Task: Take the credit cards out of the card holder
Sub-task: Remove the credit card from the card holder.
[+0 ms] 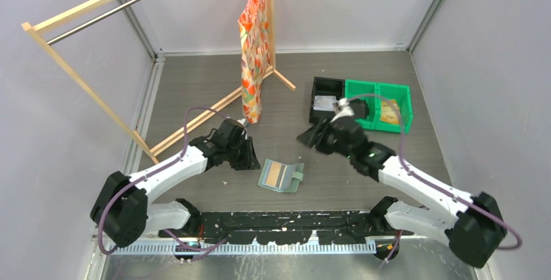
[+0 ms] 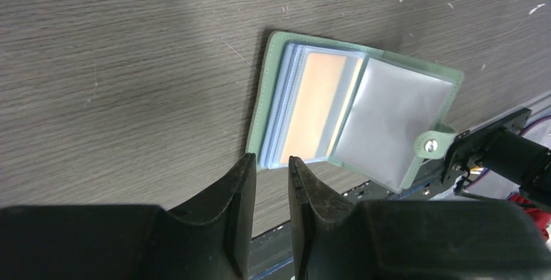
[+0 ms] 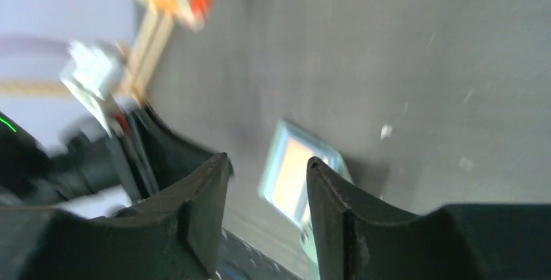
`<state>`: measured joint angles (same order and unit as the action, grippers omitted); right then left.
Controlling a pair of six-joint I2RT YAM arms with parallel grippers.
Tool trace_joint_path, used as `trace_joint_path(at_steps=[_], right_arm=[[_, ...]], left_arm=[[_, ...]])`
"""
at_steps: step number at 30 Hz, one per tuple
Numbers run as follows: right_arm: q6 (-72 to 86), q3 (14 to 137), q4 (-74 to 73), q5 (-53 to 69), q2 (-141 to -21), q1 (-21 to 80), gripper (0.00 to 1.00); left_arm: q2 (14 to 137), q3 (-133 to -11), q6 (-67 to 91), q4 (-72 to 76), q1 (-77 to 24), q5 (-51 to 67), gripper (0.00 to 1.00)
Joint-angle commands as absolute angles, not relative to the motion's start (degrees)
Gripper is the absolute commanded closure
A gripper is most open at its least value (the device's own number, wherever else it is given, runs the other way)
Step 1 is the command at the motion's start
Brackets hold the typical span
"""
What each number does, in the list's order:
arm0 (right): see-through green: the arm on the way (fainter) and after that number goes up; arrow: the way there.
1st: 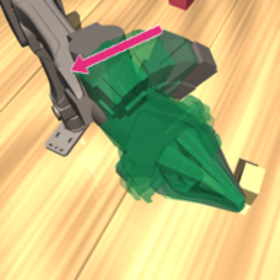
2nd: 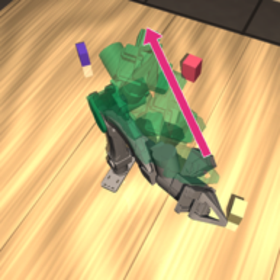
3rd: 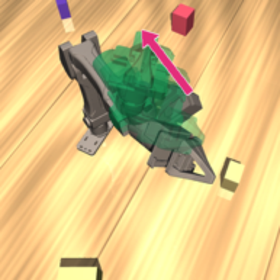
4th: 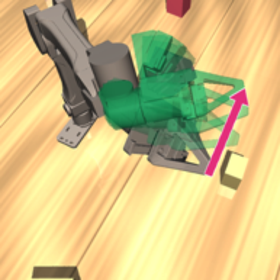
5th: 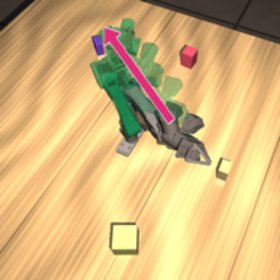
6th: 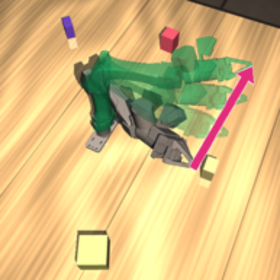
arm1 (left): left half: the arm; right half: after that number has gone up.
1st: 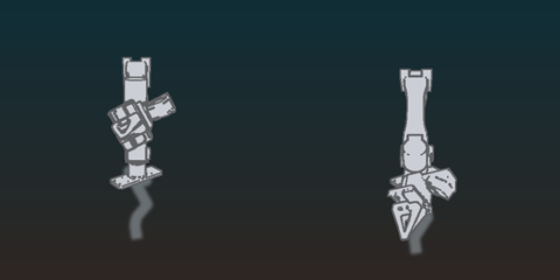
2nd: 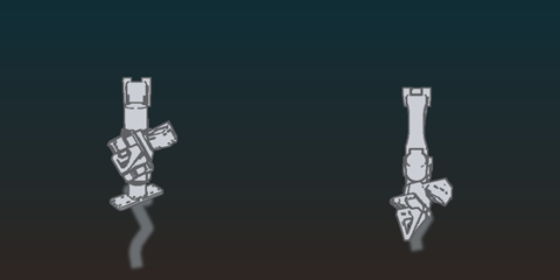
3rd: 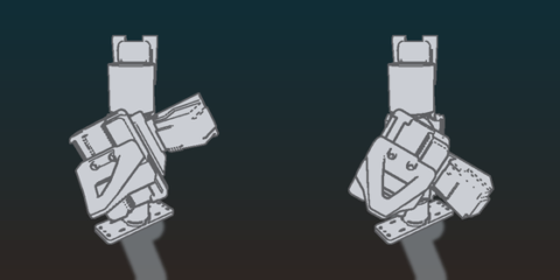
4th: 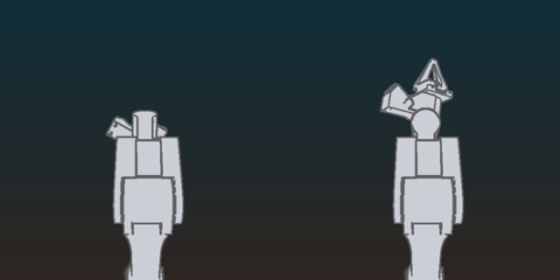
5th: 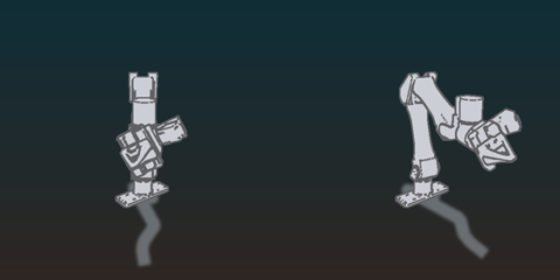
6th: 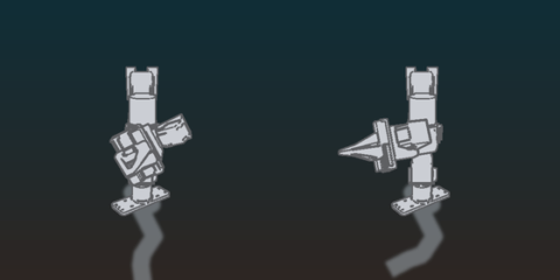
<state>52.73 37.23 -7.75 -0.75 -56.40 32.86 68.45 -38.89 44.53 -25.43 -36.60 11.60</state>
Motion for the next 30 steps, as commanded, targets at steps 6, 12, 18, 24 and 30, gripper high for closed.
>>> trace_joint_path(at_steps=[6, 12, 18, 24, 30], right_arm=[[54.5, 41.8, -4.4, -0.8, -75.0, 57.9, 0.51], [56.6, 42.1, -4.3, -2.8, -78.9, 59.3, 0.56], [58.5, 38.2, -6.1, -6.1, -78.5, 59.3, 0.57], [60.8, 33.5, -1.5, -7.1, -81.0, 59.1, 0.57], [64.6, 28.8, 8.3, -6.2, -82.4, 58.6, 0.61]], left_arm=[[75.6, -38.6, 42.5, -20.8, -35.2, 11.4, 0.75], [75.3, -37.5, 42.4, -20.5, -34.5, 12.9, 0.75], [75.4, -35.8, 44.6, -16.5, -34.5, 17.0, 0.75], [75.5, -35.5, 46.2, -13.5, -36.1, 19.4, 0.75], [76.8, -35.5, 46.7, -11.8, -36.9, 20.1, 0.74]])
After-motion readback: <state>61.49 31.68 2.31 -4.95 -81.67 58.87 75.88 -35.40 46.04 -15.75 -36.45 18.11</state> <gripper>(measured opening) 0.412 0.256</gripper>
